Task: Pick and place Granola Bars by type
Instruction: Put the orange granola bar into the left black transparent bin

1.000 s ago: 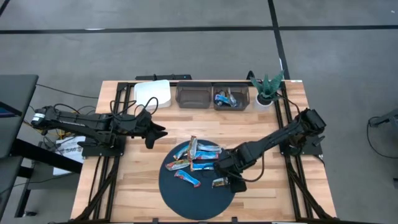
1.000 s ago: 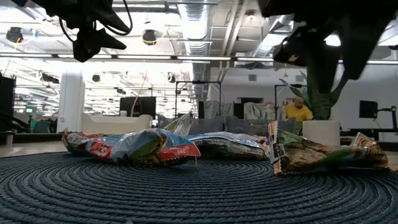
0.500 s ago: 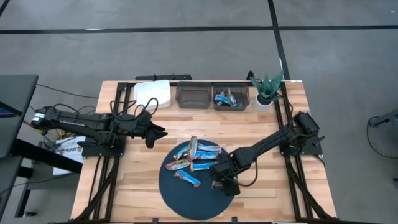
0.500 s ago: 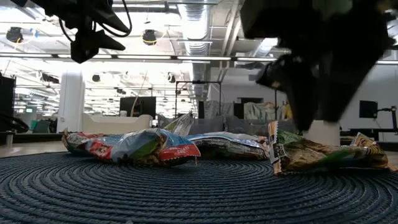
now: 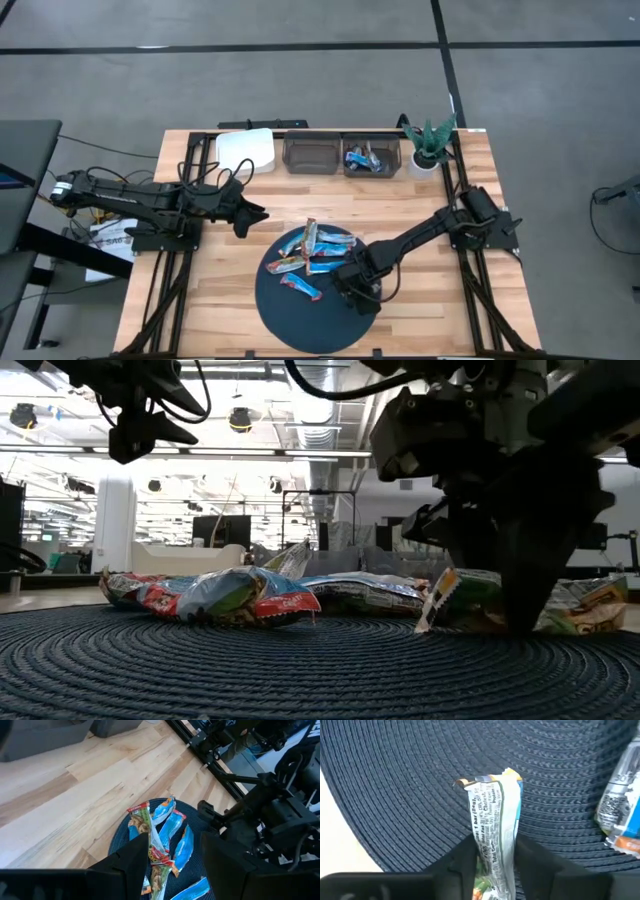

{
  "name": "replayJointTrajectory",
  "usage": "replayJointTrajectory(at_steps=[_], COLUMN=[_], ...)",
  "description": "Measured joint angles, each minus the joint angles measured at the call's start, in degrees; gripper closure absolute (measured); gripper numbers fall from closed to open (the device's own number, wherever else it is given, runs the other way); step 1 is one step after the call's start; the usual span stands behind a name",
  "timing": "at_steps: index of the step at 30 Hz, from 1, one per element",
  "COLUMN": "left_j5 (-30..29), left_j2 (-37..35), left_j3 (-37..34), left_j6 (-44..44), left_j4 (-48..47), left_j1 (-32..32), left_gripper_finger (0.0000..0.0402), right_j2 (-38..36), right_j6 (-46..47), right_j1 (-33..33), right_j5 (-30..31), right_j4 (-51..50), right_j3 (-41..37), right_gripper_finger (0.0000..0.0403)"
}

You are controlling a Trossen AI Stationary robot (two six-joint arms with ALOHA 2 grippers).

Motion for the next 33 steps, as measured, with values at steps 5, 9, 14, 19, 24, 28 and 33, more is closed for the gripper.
replayJointTrajectory(at_steps=[5,9,14,19,24,28,33], left_j5=[-0.04,-1.49,-4.09,-7.00,-10.23,-11.52,-13.21], left_j2=[0.00,0.00,0.00,0.00,0.00,0.00,0.00], left_j3=[0.00,0.00,0.00,0.00,0.00,0.00,0.00], left_j6=[-0.13,-1.82,-2.24,-2.26,-2.26,-2.02,-1.87], left_j4=[0.06,0.29,0.35,0.53,1.16,2.28,4.41], left_j1=[0.00,0.00,0.01,0.00,0.02,0.02,0.07], left_gripper_finger=[0.0229,0.0229,0.0229,0.0229,0.0229,0.0229,0.0229], right_j2=[-1.72,-4.12,-9.55,-14.75,-16.15,-15.25,-12.19], right_j6=[0.03,1.75,3.60,5.10,4.37,4.07,4.08], right_j1=[-1.65,-4.63,-10.19,-18.48,-26.87,-32.84,-39.08], right_j5=[-0.75,-1.56,-1.68,-1.20,2.17,5.25,8.87], right_j4=[-0.64,-0.24,2.23,6.96,10.69,12.43,13.07], right_j3=[-0.25,-0.23,-0.17,2.49,7.63,12.23,17.57], right_gripper_finger=[0.0352,0.0378,0.0362,0.0352,0.0369,0.0374,0.0361])
